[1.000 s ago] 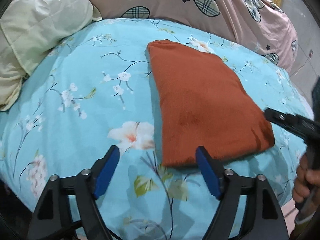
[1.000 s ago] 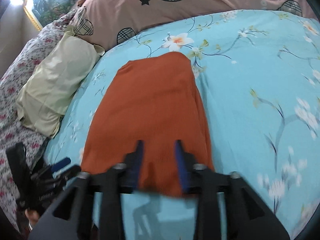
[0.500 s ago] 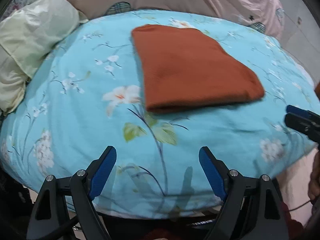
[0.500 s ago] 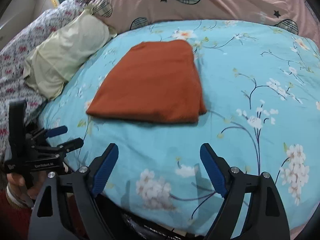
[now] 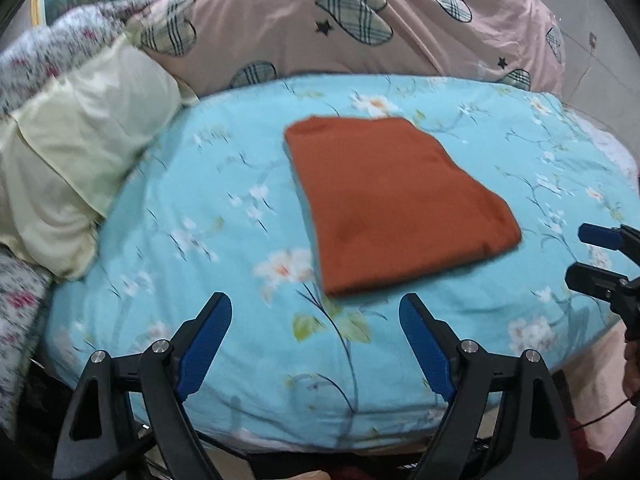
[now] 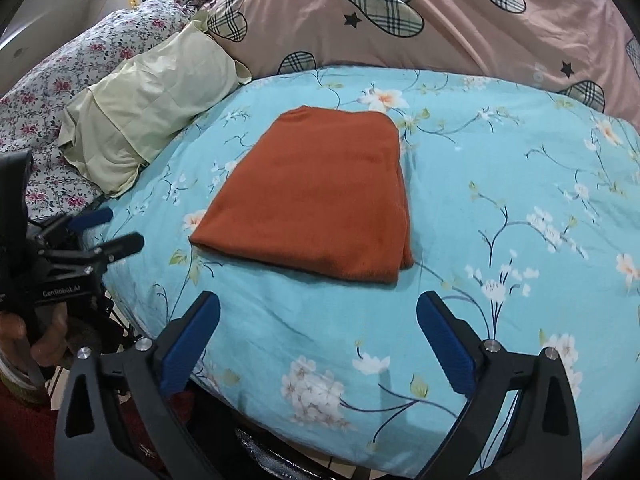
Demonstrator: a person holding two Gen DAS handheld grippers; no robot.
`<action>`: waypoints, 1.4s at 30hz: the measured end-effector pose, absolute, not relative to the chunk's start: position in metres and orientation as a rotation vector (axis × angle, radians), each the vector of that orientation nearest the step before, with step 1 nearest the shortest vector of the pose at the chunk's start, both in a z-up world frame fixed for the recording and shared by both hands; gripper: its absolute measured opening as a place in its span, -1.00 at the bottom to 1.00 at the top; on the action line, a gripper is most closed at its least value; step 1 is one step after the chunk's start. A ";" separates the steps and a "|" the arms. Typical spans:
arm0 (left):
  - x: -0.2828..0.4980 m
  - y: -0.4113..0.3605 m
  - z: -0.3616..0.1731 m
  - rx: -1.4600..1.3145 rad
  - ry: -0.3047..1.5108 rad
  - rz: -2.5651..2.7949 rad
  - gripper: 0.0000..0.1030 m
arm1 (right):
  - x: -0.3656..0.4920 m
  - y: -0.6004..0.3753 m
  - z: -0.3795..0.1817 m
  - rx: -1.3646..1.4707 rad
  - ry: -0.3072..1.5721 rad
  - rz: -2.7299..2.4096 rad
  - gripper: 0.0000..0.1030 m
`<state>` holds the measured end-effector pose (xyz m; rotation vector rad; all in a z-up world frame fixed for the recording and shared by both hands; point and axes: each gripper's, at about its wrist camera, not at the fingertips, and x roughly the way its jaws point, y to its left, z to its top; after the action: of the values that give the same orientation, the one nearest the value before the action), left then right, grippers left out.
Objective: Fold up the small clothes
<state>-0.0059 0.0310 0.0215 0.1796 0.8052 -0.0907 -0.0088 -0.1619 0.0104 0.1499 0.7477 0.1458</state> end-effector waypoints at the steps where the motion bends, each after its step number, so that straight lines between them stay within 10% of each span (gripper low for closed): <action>1: -0.005 0.030 0.024 0.191 0.800 -0.081 0.72 | -0.007 -0.161 0.012 0.145 0.748 0.152 0.93; 42: 0.043 0.020 0.012 0.258 0.853 -0.025 0.76 | 0.045 -0.156 0.011 0.099 0.838 0.190 0.99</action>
<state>0.0429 0.0198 0.0123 0.2575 0.8528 -0.0250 0.0453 -0.1558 0.0110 0.0992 0.8382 0.1903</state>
